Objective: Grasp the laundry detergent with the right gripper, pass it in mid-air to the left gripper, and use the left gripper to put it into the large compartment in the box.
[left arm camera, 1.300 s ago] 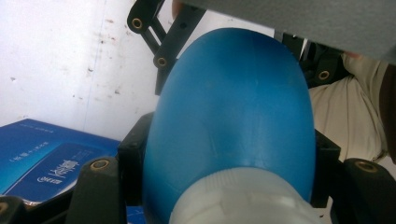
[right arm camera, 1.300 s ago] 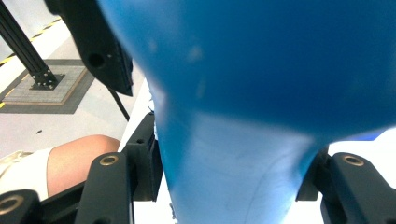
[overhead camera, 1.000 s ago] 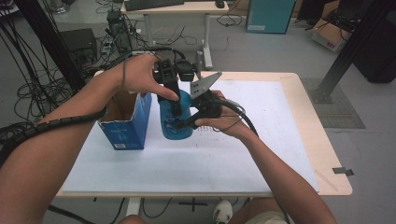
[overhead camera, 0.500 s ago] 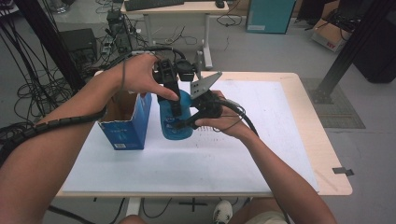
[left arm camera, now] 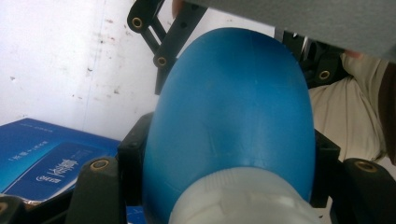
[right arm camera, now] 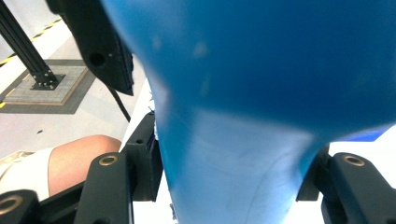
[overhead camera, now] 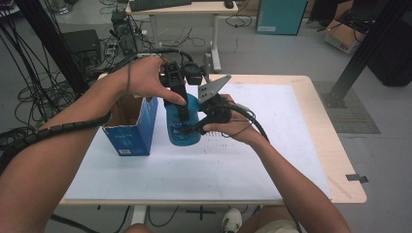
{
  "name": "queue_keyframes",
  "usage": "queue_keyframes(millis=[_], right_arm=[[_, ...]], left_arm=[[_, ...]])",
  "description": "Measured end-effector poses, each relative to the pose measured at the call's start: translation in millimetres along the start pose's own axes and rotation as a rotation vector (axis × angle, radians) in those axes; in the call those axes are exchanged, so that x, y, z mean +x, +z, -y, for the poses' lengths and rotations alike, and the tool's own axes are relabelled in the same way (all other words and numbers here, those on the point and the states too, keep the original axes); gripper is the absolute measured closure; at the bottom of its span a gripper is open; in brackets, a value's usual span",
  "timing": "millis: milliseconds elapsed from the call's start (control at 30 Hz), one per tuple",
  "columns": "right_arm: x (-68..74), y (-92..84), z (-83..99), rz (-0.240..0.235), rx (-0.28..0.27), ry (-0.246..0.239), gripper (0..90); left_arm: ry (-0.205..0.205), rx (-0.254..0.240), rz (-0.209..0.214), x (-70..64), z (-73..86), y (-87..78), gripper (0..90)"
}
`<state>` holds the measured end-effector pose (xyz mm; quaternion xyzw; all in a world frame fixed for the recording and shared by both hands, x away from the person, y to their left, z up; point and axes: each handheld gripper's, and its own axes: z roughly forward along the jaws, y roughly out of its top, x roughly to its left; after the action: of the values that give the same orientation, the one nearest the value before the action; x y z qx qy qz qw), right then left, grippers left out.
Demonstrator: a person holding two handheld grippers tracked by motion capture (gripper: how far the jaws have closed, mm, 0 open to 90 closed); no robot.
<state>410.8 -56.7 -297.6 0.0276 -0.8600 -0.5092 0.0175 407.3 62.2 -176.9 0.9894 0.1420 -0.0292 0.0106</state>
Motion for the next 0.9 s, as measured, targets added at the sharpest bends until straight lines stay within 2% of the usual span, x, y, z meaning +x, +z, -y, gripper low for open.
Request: queue_keyframes(millis=[367,400,900], right_arm=[[-0.4,-0.1,0.4,0.004,-0.001,0.003,40.9],[-0.3,-0.4,0.4,0.006,-0.001,0.004,40.9],[0.8,-1.4,-0.3,0.009,-0.003,0.008,40.6]], left_arm=[[-0.004,-0.008,0.007,1.7,0.8,0.4,36.8],[-0.016,-0.017,0.006,1.1,1.2,0.5,36.8],[-0.012,-0.007,-0.003,-0.2,-0.4,-0.5,36.9]])
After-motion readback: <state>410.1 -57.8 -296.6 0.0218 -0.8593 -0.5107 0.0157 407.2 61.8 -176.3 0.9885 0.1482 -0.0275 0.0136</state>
